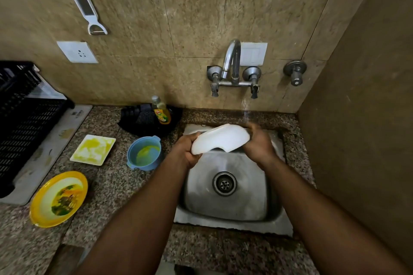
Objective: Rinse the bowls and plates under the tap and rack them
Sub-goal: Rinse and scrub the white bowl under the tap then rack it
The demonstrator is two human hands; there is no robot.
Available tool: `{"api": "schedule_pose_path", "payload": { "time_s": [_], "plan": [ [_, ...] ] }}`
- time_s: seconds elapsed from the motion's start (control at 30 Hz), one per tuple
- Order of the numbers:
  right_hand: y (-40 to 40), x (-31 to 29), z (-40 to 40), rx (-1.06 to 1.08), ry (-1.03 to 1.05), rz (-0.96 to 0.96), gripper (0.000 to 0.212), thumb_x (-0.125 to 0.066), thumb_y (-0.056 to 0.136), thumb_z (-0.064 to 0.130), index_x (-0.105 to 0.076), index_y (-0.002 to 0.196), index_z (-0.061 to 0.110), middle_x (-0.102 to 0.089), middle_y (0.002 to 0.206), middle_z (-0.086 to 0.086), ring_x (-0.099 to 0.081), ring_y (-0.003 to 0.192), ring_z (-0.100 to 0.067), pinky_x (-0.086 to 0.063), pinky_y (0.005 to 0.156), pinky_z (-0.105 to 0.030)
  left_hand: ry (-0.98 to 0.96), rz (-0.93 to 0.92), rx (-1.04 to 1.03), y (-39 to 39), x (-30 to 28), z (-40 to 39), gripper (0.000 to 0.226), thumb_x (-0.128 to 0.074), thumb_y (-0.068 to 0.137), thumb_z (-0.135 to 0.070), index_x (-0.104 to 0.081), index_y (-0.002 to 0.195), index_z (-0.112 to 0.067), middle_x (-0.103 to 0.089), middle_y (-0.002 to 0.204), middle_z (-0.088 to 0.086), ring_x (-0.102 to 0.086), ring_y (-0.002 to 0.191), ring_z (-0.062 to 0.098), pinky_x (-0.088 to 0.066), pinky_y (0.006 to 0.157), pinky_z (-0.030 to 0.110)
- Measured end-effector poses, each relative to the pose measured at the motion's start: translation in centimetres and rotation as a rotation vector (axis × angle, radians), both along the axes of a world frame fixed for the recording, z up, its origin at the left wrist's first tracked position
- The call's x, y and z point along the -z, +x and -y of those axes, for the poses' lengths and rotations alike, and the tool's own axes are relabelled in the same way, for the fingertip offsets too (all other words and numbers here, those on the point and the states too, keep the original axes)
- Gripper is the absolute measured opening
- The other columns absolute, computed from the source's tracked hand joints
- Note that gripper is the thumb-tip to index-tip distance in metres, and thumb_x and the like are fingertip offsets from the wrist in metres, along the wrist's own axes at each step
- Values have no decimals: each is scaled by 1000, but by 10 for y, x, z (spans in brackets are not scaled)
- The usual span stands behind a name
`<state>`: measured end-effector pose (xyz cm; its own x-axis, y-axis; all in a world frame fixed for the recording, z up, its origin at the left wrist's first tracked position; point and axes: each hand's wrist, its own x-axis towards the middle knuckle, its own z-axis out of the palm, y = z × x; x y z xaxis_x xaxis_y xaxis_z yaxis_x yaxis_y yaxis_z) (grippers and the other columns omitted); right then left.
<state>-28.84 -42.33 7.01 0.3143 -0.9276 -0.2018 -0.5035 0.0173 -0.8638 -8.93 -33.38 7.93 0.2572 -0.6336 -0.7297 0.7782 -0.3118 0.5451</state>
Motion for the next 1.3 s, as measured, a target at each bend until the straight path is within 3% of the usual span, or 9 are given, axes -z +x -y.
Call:
{"api": "schedule_pose_path", "payload": {
  "time_s": [0.07, 0.17, 0.27, 0.4, 0.53, 0.67, 0.93, 1.1, 1.3],
  "plan": [
    [-9, 3, -7, 111, 431, 231, 39, -67, 90, 1, -64, 128, 8, -75, 108, -8, -70, 94, -22, -62, 80, -43, -31, 48, -29, -3, 2, 0, 20, -57, 103, -14, -63, 117, 0, -75, 78, 18, -73, 54, 28, -56, 41, 39],
    [-19, -3, -12, 231, 797, 547, 45, -34, 87, -19, -63, 118, -4, -74, 104, -18, -71, 94, -32, -62, 69, -42, -20, 108, -26, -3, 6, 1, 35, -57, 104, -16, -57, 135, -1, -71, 97, 19, -74, 59, 30, -57, 44, 42],
    [-22, -6, -9, 337, 923, 747, 26, -42, 89, -5, -65, 101, -3, -74, 95, -19, -72, 89, -33, -61, 70, -44, 5, 154, 2, -6, 11, -2, 36, -57, 104, -20, -59, 135, -2, -73, 106, 18, -75, 74, 31, -60, 51, 43],
    [-19, -7, -7, 257, 951, 666, 20, -53, 96, -1, -64, 113, -3, -77, 93, -16, -73, 91, -31, -62, 63, -45, 73, 297, 58, -5, 16, -5, 29, -63, 101, -24, -67, 125, -8, -75, 114, 16, -72, 94, 33, -62, 71, 48],
    [-14, -1, -12, 187, 977, 679, 22, -52, 100, -4, -59, 121, -3, -74, 105, -19, -70, 99, -31, -55, 84, -53, 202, 444, 206, -1, 20, -14, 33, -66, 100, -30, -67, 122, -5, -75, 112, 15, -71, 103, 35, -59, 89, 56],
    [0, 4, -22, 174, 934, 669, 18, -50, 101, -5, -60, 115, -1, -71, 103, -17, -68, 97, -28, -49, 98, -52, 248, 587, 264, -1, 26, -24, 40, -66, 98, -37, -66, 117, -1, -73, 105, 17, -71, 93, 34, -60, 88, 51],
    [18, 6, -26, 204, 924, 628, 30, -54, 99, -5, -58, 127, 2, -71, 107, -16, -68, 98, -27, -51, 91, -50, 282, 661, 327, 29, 25, -51, 36, -60, 101, -43, -64, 112, -9, -64, 99, 10, -63, 88, 26, -55, 84, 42],
    [54, -14, -36, 172, 876, 698, 25, -57, 97, -4, -61, 120, 3, -70, 117, -15, -67, 107, -29, -55, 87, -47, 218, 735, 248, 90, 20, -81, 27, -63, 101, -29, -65, 93, -4, -63, 87, 19, -62, 63, 25, -45, 53, 28],
    [168, -39, -68, 21, 839, 783, 27, -59, 95, 0, -62, 123, 0, -71, 122, -15, -66, 116, -29, -60, 88, -43, 306, 982, 151, 194, -5, -144, 17, -70, 90, -23, -76, 83, -9, -74, 76, 12, -72, 73, 28, -59, 66, 36]
  ]
}}
